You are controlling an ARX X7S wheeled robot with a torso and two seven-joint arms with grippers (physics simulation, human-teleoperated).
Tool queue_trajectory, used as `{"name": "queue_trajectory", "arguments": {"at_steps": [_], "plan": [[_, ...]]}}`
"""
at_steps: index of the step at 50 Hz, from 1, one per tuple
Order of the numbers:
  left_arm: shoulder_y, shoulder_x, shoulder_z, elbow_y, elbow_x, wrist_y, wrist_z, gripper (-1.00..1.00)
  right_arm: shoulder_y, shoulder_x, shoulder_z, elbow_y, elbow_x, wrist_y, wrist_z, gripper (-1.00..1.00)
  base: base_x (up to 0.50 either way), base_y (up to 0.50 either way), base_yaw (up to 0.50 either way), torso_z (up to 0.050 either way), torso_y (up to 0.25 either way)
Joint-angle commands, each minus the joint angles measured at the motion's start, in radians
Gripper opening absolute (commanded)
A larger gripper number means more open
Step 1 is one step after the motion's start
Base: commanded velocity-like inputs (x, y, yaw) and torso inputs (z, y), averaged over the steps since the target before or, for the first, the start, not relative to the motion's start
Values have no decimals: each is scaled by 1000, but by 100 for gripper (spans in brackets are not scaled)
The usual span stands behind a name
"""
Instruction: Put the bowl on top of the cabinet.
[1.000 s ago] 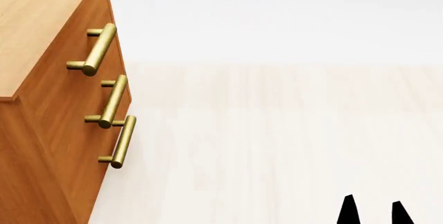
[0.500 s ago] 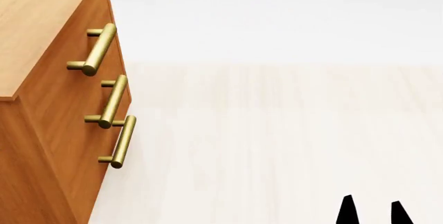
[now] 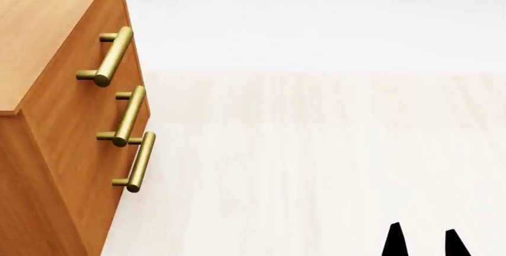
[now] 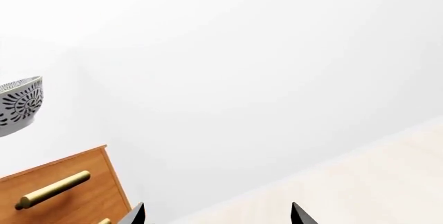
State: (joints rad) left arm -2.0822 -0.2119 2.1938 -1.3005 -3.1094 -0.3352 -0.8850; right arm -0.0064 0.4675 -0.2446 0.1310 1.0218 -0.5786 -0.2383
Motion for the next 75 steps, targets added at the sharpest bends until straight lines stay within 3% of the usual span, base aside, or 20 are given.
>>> {"name": "queue_trajectory", "arguments": {"at_steps": [1,15,75], "plan": [[5,-7,-14,-8,6,83,-63,-100,-3,-1,1,-5,-9,-1,3,100,0,0,0,0,0],[31,-26,-46,-8,1,9,-92,-100,8,-7,-2,7,-17,6,6,100,0,0,0,0,0],[85,-63,-14,-8,8,103,-116,-100,22,-18,-5,23,-45,21,16,100,0,0,0,0,0]]}}
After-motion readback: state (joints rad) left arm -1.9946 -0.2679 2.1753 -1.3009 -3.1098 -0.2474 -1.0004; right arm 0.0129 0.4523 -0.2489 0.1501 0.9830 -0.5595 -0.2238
